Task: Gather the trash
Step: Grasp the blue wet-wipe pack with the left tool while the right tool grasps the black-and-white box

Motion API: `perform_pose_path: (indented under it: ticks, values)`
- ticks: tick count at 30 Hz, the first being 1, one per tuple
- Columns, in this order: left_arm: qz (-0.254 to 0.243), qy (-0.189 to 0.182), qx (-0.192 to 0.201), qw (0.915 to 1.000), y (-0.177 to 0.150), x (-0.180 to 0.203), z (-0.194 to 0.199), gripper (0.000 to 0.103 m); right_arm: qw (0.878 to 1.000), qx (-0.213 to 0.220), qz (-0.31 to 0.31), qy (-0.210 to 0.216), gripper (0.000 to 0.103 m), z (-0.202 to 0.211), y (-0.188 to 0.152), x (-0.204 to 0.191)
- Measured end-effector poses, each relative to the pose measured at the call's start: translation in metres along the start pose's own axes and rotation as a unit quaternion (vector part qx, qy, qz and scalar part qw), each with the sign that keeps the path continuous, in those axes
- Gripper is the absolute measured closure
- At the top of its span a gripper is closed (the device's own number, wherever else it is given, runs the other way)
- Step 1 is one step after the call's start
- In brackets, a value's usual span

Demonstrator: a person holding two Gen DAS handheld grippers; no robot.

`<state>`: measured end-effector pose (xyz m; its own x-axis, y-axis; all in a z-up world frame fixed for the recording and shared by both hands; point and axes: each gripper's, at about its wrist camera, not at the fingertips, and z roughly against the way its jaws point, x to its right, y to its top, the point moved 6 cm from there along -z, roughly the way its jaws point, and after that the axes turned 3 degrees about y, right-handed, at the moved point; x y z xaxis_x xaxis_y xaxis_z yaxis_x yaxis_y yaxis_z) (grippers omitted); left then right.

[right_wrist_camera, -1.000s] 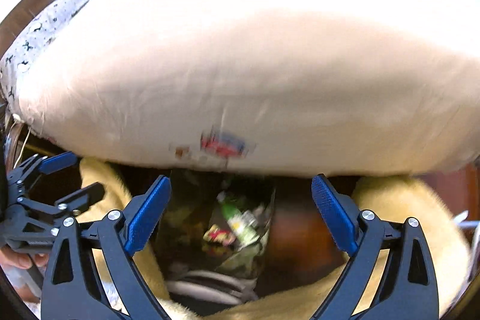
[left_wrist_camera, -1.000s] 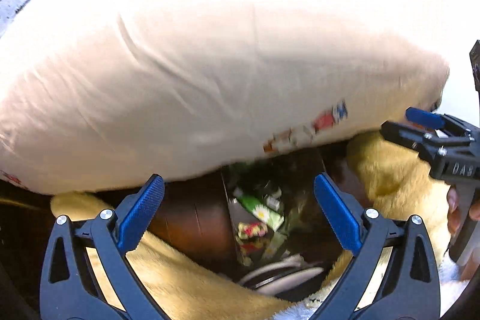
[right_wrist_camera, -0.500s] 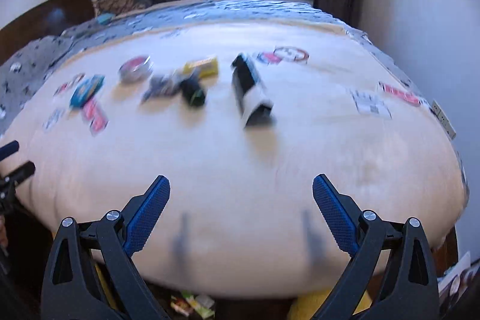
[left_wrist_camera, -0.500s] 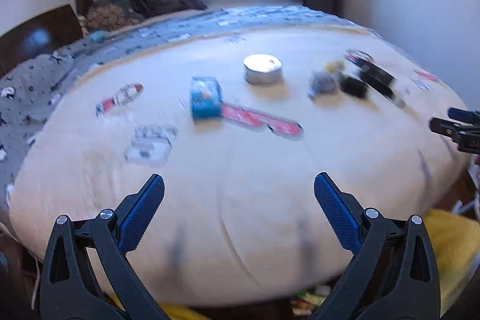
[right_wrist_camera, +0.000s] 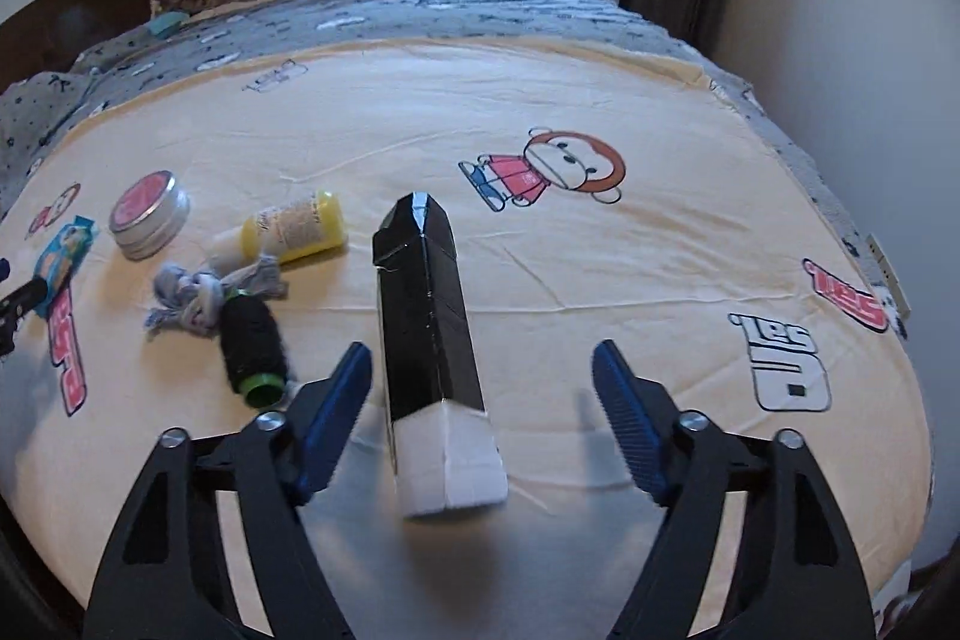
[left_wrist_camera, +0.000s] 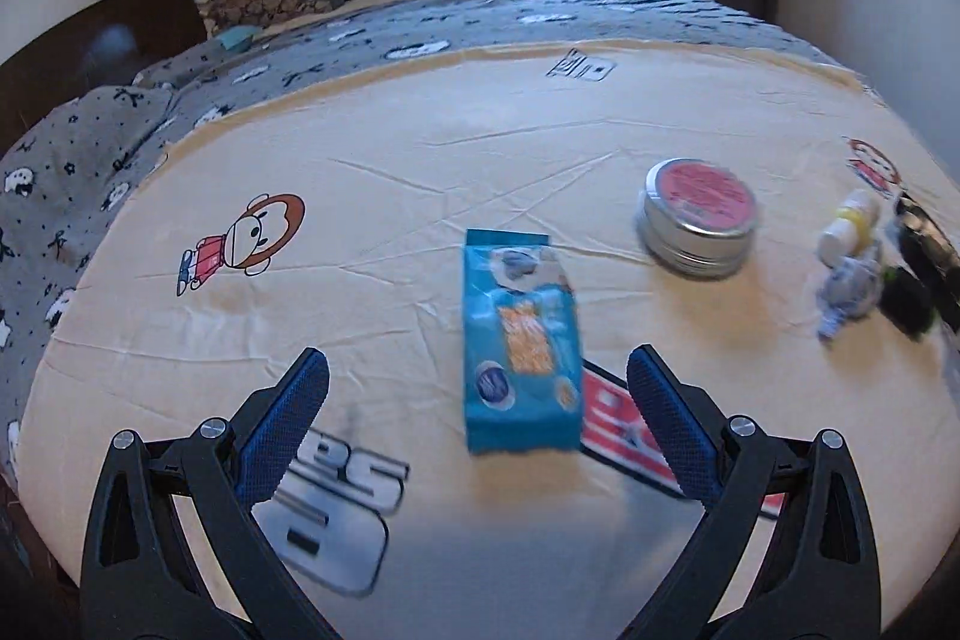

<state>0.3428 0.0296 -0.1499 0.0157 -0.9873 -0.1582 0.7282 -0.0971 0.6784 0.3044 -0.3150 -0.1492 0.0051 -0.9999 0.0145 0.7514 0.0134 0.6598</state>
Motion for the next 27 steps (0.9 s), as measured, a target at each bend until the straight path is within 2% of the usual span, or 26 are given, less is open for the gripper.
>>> perform_pose_path:
  ticks: [3,5,6,7,8,10,14,17,23,27]
  values:
    - [0.008,0.011,-0.017,0.9998,0.003,-0.005,-0.019,0.011,1.0,-0.012,0.011,0.007,0.042,-0.013,-0.002,-0.005]
    - [0.007,-0.006,-0.028,0.9996,0.004,-0.003,-0.03,0.027,1.0,-0.019,0.022,0.012,0.053,-0.019,-0.005,-0.01]
    - [0.005,-0.015,-0.03,0.9994,0.005,0.0,-0.031,0.031,0.999,-0.021,0.026,0.014,0.062,-0.021,-0.006,-0.013]
    - [0.001,-0.027,-0.031,0.9991,0.006,0.003,-0.033,0.042,0.999,-0.02,0.033,0.018,0.07,-0.022,-0.007,-0.018]
    - [0.0,-0.035,-0.033,0.9988,0.006,0.006,-0.033,0.052,0.999,-0.018,0.037,0.018,0.073,-0.021,-0.007,-0.019]
    - [0.002,-0.04,-0.035,0.9986,0.008,0.008,-0.031,0.064,0.999,-0.016,0.038,0.018,0.079,-0.017,-0.007,-0.022]
    - [0.0,-0.048,-0.03,0.9984,0.005,0.01,-0.018,0.065,0.999,-0.006,0.037,0.013,0.081,-0.005,-0.005,-0.02]
    - [-0.009,-0.052,-0.011,0.9985,0.003,0.012,0.005,0.066,0.999,0.01,0.041,-0.001,0.081,0.016,-0.003,-0.015]
    - [-0.029,-0.084,0.046,0.9949,-0.003,0.025,0.081,0.066,0.997,0.056,0.045,0.014,0.081,0.079,0.0,-0.016]
    - [-0.025,-0.11,0.079,0.9905,-0.014,0.034,0.134,0.066,0.995,0.082,0.05,0.033,0.081,0.116,-0.012,-0.024]
